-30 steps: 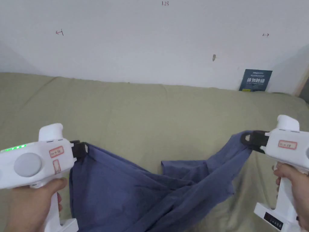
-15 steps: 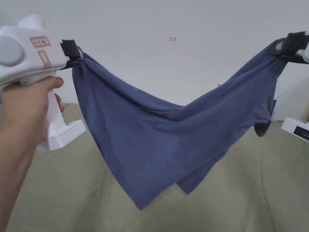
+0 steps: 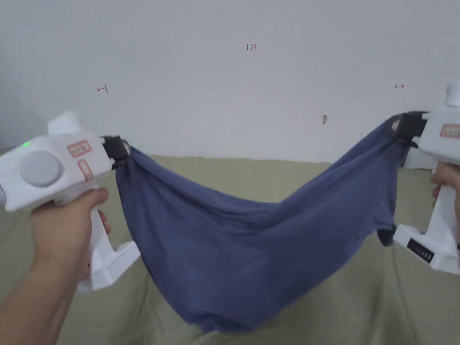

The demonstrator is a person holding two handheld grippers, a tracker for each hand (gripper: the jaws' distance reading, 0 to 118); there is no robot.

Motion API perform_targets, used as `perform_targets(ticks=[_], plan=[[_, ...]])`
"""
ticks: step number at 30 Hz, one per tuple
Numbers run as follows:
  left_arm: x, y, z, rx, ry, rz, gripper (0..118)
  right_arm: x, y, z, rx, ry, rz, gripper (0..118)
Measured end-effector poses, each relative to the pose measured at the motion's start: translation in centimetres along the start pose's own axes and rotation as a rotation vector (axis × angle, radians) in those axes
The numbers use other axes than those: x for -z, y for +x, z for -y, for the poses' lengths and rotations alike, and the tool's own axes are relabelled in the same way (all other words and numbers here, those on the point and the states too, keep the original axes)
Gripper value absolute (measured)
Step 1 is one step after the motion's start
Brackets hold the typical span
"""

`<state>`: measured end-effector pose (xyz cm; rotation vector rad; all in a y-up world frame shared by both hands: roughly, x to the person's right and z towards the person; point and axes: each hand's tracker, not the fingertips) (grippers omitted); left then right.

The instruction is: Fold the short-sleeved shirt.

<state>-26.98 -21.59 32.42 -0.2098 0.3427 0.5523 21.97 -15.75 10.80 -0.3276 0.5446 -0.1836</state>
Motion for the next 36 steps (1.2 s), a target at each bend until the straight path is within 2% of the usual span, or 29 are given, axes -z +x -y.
perform_targets(ticks=[4, 8, 10, 13, 16, 19, 22, 23, 24, 25, 26, 27, 28, 29, 31, 34, 35, 36], plan=[[-2.2, -1.2, 3.6, -0.033, -0.014, 0.011, 5, -1.8, 2.4, 3.7, 0.066, -0.01, -0.021, 1], [-8.0, -1.7, 5.9, -0.003, -0.06, 0.028, 5, -7.3, 3.9, 7.2, 0.091, -0.051, -0.038, 1], [-11.7, -2.5, 7.8, 0.025, -0.107, 0.026, 5, -11.1, 4.5, 10.1, 0.132, -0.089, -0.044, 1], [-17.0, -4.5, 12.0, 0.053, -0.203, 0.037, 5, -16.2, 5.5, 15.2, 0.124, -0.161, 0.001, 1], [-20.5, -7.5, 16.9, 0.102, -0.334, -0.042, 5, -19.6, 6.5, 21.4, 0.115, -0.3, 0.063, 1], [-21.8, -11.4, 21.2, 0.008, -0.444, -0.123, 5, -21.6, 6.5, 28.0, 0.1, -0.432, 0.136, 1], [-21.2, -14.0, 24.2, 0.009, -0.582, -0.195, 6, -22.3, 6.8, 31.8, 0.138, -0.467, 0.206, 3], [-21.1, -14.2, 24.5, -0.001, -0.546, -0.167, 14, -22.6, 7.0, 32.1, 0.152, -0.442, 0.191, 12], [-21.4, -13.9, 24.5, -0.001, -0.52, -0.168, 40, -22.6, 7.6, 32.4, 0.169, -0.402, 0.144, 43], [-21.8, -13.4, 24.1, 0.01, -0.488, -0.212, 94, -22.4, 7.9, 32.4, 0.172, -0.418, 0.116, 100], [-22.5, -12.6, 23.4, 0.018, -0.488, -0.217, 116, -22.8, 7.5, 32.0, 0.167, -0.445, 0.113, 118], [-24.2, -12.0, 22.8, 0.027, -0.465, -0.19, 118, -24.1, 6.9, 31.7, 0.156, -0.447, 0.117, 116], [-26.4, -10.9, 21.9, 0.053, -0.389, -0.115, 118, -25.4, 5.5, 30.7, 0.107, -0.372, 0.101, 115], [-28.3, -10.1, 21.5, 0.083, -0.36, -0.1, 118, -26.7, 4.4, 30.3, 0.096, -0.339, 0.068, 115], [-31.6, -8.9, 21.3, 0.125, -0.321, -0.1, 118, -28.5, 2.5, 29.8, 0.103, -0.321, 0.018, 115], [-36.0, -8.6, 22.2, 0.177, -0.354, -0.152, 116, -31.0, -1.0, 30.3, 0.076, -0.328, -0.024, 114], [-36.7, -8.7, 22.5, 0.193, -0.374, -0.196, 104, -31.3, -1.8, 30.8, 0.075, -0.361, -0.073, 107], [-36.8, -9.6, 22.7, 0.209, -0.386, -0.225, 72, -32.0, -2.8, 31.4, 0.101, -0.382, -0.133, 85]])
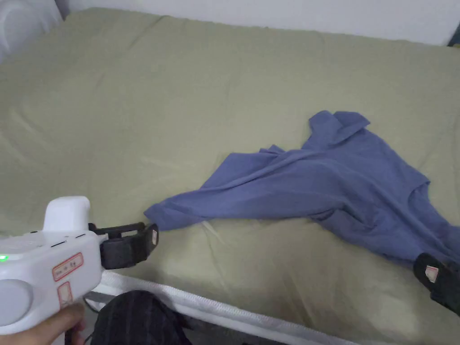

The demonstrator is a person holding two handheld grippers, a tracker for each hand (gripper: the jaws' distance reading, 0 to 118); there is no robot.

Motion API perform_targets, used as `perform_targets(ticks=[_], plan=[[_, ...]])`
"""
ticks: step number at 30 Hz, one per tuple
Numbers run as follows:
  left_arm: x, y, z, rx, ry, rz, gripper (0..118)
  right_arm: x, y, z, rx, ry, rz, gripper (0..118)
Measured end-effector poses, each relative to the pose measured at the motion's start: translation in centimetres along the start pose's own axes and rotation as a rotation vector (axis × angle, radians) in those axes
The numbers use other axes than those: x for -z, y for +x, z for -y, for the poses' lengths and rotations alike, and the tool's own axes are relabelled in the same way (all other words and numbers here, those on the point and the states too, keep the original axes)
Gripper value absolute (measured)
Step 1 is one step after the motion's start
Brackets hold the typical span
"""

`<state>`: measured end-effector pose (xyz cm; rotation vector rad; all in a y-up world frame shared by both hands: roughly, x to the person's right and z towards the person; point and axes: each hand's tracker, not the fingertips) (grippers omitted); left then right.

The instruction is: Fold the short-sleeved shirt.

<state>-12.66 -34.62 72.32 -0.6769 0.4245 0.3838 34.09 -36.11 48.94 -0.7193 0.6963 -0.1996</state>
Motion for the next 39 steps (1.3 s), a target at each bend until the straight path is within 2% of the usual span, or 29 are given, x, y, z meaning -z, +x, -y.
perform_targets(ticks=[1, 2, 3, 4, 5, 6, 8, 9, 10, 11, 12, 16, 19, 22, 23, 24, 25, 27, 28, 30, 32, 34, 37, 39], plan=[[0.2, -0.7, 0.6, -0.024, -0.077, 0.022, 1, -0.1, -0.6, 0.8, 0.02, -0.004, -0.07, 28], [0.8, -1.2, 0.9, -0.034, -0.118, 0.043, 1, 0.0, -1.2, 1.5, 0.026, -0.003, -0.084, 0], [1.7, -1.8, 1.3, -0.036, -0.17, 0.037, 1, 0.4, -1.9, 2.1, 0.003, -0.013, -0.043, 0], [2.8, -3.1, 1.6, -0.033, -0.197, 0.04, 1, 0.6, -2.0, 2.9, -0.063, -0.01, -0.001, 0], [3.6, -3.7, 1.4, -0.019, -0.162, 0.046, 1, 0.6, -1.7, 3.6, -0.091, -0.015, -0.018, 0], [4.5, -4.4, 1.0, -0.019, -0.167, 0.05, 1, 0.7, -1.8, 3.8, -0.081, -0.038, -0.055, 0], [6.6, -4.9, 0.2, 0.016, -0.165, 0.065, 4, 0.4, -2.6, 4.0, -0.06, -0.043, -0.05, 0], [7.9, -5.5, -0.7, 0.078, -0.159, 0.07, 19, 0.1, -3.1, 3.9, -0.061, -0.048, -0.039, 0], [9.4, -6.1, -1.5, 0.108, -0.173, 0.075, 68, -0.1, -3.2, 3.9, -0.066, -0.055, -0.031, 0], [10.9, -6.6, -2.3, 0.135, -0.194, 0.081, 102, -0.2, -3.1, 3.9, -0.068, -0.059, -0.022, 0], [11.9, -6.3, -2.8, 0.145, -0.174, 0.09, 111, -0.5, -3.1, 3.9, -0.066, -0.06, -0.011, 0], [17.1, -6.6, -5.6, 0.191, -0.187, 0.154, 111, -1.2, -2.7, 4.0, -0.05, -0.067, 0.049, 0], [20.6, -5.8, -5.7, 0.349, -0.289, 0.073, 111, -1.6, -2.3, 4.0, -0.017, -0.068, 0.076, 0], [22.1, -4.1, -4.4, 0.39, -0.337, 0.17, 108, -1.7, -1.8, 4.0, 0.008, -0.063, 0.097, 0], [22.7, -3.6, -4.0, 0.418, -0.35, 0.151, 108, -1.7, -1.7, 4.0, 0.015, -0.063, 0.104, 0], [21.8, -2.7, -3.6, 0.464, -0.332, 0.048, 107, -1.7, -1.6, 4.0, 0.022, -0.065, 0.108, 0], [21.4, -2.4, -3.9, 0.42, -0.333, 0.044, 98, -1.5, -1.5, 4.0, 0.028, -0.07, 0.111, 0], [20.3, -2.1, -4.1, 0.34, -0.323, 0.054, 71, -1.4, -1.4, 4.0, 0.037, -0.075, 0.12, 0], [19.9, -2.1, -3.9, 0.325, -0.305, 0.065, 45, -1.4, -1.4, 4.0, 0.041, -0.076, 0.119, 0], [19.5, -2.5, -3.8, 0.275, -0.295, 0.064, 14, -1.1, -1.2, 3.9, 0.056, -0.079, 0.11, 0], [18.4, -3.1, -4.1, 0.237, -0.247, 0.102, 11, -0.7, -1.2, 3.7, 0.057, -0.084, 0.104, 0], [17.2, -3.5, -4.1, 0.145, -0.208, 0.158, 10, -0.1, -1.4, 3.2, 0.048, -0.094, 0.104, 0], [15.2, -2.3, -4.1, 0.191, -0.144, 0.139, 10, 0.9, -1.1, 2.1, 0.034, -0.099, 0.103, 0], [14.4, -2.1, -3.9, 0.158, -0.131, 0.159, 10, 1.8, -0.8, 1.1, 0.021, -0.103, 0.095, 0]])
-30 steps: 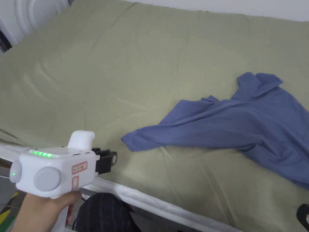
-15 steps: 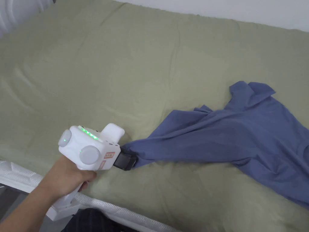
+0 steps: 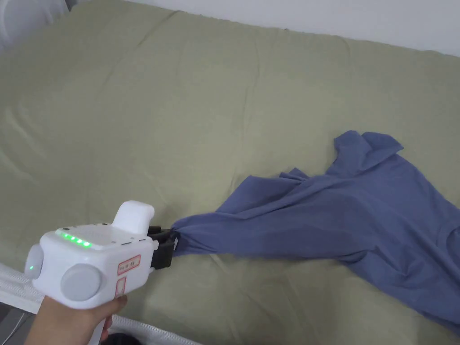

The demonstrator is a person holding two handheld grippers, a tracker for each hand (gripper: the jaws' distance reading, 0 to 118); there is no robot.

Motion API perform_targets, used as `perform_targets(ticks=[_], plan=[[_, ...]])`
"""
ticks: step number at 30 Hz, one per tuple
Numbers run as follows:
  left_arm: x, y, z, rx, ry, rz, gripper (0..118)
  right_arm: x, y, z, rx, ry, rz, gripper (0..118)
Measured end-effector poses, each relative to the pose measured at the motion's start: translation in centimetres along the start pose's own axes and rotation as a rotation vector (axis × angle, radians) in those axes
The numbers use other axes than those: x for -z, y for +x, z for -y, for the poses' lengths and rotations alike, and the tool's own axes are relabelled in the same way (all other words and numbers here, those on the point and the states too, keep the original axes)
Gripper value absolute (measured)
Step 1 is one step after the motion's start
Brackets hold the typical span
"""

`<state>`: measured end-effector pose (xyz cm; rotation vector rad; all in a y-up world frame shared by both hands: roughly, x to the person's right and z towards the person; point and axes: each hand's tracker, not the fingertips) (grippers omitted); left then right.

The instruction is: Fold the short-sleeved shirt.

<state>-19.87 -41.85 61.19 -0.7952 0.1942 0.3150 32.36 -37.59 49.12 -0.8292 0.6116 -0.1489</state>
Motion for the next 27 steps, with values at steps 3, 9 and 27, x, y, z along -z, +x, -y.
perform_targets(ticks=[3, 9, 27], plan=[[-0.1, 0.6, 0.1, -0.045, 0.03, 0.046, 10, 2.3, -0.1, -2.9, -0.087, -0.026, 0.021, 0], [0.8, 1.0, 0.1, -0.085, 0.066, 0.054, 9, 11.8, 1.3, -14.1, -0.366, -0.05, 0.074, 0], [1.5, 0.8, -0.8, -0.218, 0.032, 0.029, 9, 38.5, 4.2, -25.8, -0.378, -0.258, 0.169, 37]])
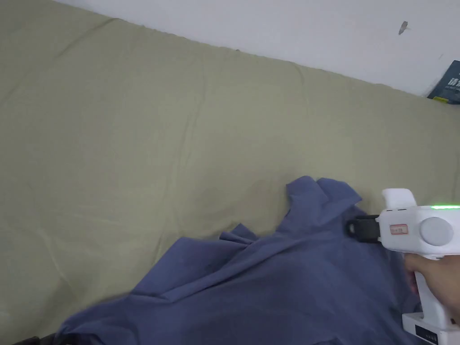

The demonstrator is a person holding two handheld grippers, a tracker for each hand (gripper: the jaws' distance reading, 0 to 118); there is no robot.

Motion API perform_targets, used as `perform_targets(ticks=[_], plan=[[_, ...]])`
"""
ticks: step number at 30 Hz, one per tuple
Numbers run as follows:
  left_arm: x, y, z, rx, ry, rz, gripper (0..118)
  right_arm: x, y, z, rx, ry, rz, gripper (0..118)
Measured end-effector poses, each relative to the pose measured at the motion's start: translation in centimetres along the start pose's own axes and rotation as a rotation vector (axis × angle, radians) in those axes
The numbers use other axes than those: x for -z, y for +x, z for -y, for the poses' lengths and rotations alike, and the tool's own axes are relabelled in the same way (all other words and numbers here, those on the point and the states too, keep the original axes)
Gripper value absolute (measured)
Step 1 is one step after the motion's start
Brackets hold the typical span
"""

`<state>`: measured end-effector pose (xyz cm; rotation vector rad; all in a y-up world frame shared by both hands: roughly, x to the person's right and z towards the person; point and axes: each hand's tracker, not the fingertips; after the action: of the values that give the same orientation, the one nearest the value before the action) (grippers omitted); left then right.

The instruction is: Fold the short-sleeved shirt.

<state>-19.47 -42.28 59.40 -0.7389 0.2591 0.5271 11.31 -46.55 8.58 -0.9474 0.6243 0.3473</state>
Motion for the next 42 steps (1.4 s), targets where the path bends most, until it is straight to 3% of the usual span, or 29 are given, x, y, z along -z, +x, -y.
perform_targets(ticks=[2, 3, 4, 6, 8, 12, 14, 20, 24, 29, 38, 42], plan=[[0.6, 0.2, -0.5, -0.015, -0.003, 0.003, 9, -1.1, -1.7, 0.8, -0.017, -0.033, 0.023, 2], [1.0, 0.4, -0.9, -0.031, -0.015, -0.004, 9, -3.8, 0.5, 1.8, 0.021, -0.063, -0.048, 2], [1.4, 0.6, -1.1, -0.043, -0.027, -0.019, 9, -4.7, 0.2, 2.3, 0.042, -0.054, -0.07, 2], [1.3, 0.6, -1.5, -0.111, 0.055, 0.02, 9, -7.7, -0.4, 2.7, 0.031, 0.055, -0.038, 2], [1.1, 1.0, -2.5, -0.126, 0.049, 0.051, 9, -11.8, 0.4, 2.8, 0.094, 0.141, -0.08, 2], [-0.6, 3.2, -5.1, -0.089, 0.131, 0.122, 9, -19.7, 0.5, 2.2, 0.096, 0.305, -0.082, 2], [-1.8, 4.5, -7.3, 0.011, 0.201, 0.017, 8, -23.5, 0.4, 1.3, 0.084, 0.382, -0.067, 2], [-5.8, 8.3, -18.0, 0.007, 0.38, 0.121, 4, -34.9, 2.5, -3.5, 0.102, 0.588, -0.028, 2], [-8.0, 11.7, -25.8, 0.116, 0.444, 0.104, 4, -42.2, 4.1, -7.1, 0.129, 0.708, -0.035, 2], [-11.2, 15.4, -34.7, 0.152, 0.552, 0.105, 4, -49.4, 5.0, -11.6, 0.143, 0.858, -0.02, 2], [-16.9, 19.1, -44.5, 0.186, 0.689, 0.105, 4, -54.8, 6.5, -17.8, 0.178, 1.019, 0.025, 2], [-15.2, 19.2, -44.7, 0.201, 0.664, 0.085, 4, -52.6, 6.3, -18.4, 0.21, 1.005, -0.008, 2]])
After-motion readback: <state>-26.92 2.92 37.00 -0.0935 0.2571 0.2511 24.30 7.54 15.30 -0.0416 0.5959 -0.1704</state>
